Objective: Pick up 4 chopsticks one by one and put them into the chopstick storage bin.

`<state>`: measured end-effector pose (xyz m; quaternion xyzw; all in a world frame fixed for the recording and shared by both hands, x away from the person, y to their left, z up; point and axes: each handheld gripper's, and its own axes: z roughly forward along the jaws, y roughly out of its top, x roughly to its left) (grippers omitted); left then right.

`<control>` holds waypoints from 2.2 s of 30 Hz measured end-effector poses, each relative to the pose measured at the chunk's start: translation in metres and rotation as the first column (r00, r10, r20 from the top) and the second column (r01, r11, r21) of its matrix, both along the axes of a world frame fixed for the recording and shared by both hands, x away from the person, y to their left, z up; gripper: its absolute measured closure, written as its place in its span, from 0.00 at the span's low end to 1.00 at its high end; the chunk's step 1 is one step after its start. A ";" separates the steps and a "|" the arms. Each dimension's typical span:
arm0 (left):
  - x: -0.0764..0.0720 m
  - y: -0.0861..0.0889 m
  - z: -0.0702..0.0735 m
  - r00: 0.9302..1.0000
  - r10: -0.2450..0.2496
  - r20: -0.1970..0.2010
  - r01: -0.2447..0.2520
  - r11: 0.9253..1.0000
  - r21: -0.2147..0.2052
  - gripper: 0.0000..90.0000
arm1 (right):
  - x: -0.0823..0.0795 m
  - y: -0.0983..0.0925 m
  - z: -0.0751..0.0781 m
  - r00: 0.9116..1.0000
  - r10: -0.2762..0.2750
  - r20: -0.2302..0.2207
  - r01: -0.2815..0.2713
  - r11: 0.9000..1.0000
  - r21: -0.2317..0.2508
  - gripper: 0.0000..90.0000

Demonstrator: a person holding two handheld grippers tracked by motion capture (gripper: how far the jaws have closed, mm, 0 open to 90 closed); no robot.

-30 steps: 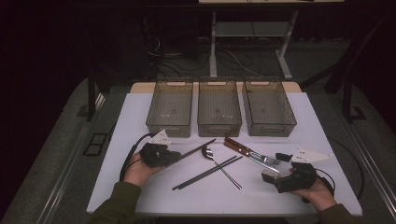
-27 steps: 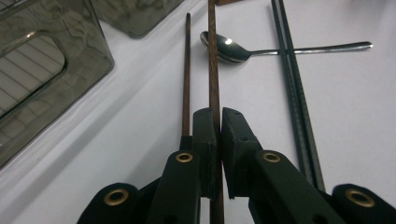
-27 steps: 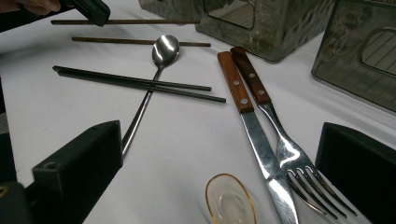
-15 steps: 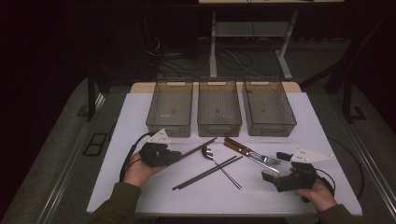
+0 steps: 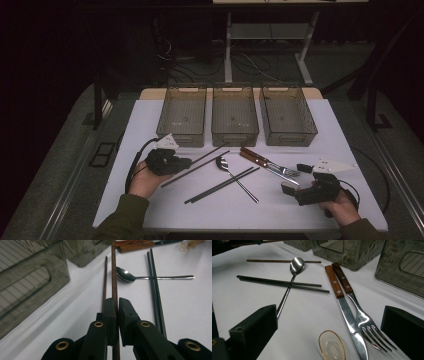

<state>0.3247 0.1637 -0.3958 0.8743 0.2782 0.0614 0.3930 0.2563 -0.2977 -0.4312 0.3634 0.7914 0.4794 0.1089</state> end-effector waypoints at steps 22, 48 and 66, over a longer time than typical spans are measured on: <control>0.002 0.019 0.012 0.994 0.096 0.041 -0.095 0.995 -0.036 0.94 | 0.001 0.001 -0.002 1.000 0.000 -0.011 0.000 1.000 -0.013 0.01; 0.017 0.037 0.013 0.972 0.230 0.037 -0.228 0.972 -0.058 0.94 | 0.001 0.002 -0.003 1.000 -0.005 -0.011 0.005 1.000 -0.018 0.01; 0.043 0.039 0.020 0.962 0.271 0.015 -0.269 0.960 -0.077 0.94 | 0.001 0.001 -0.003 1.000 -0.005 -0.008 0.005 1.000 -0.016 0.01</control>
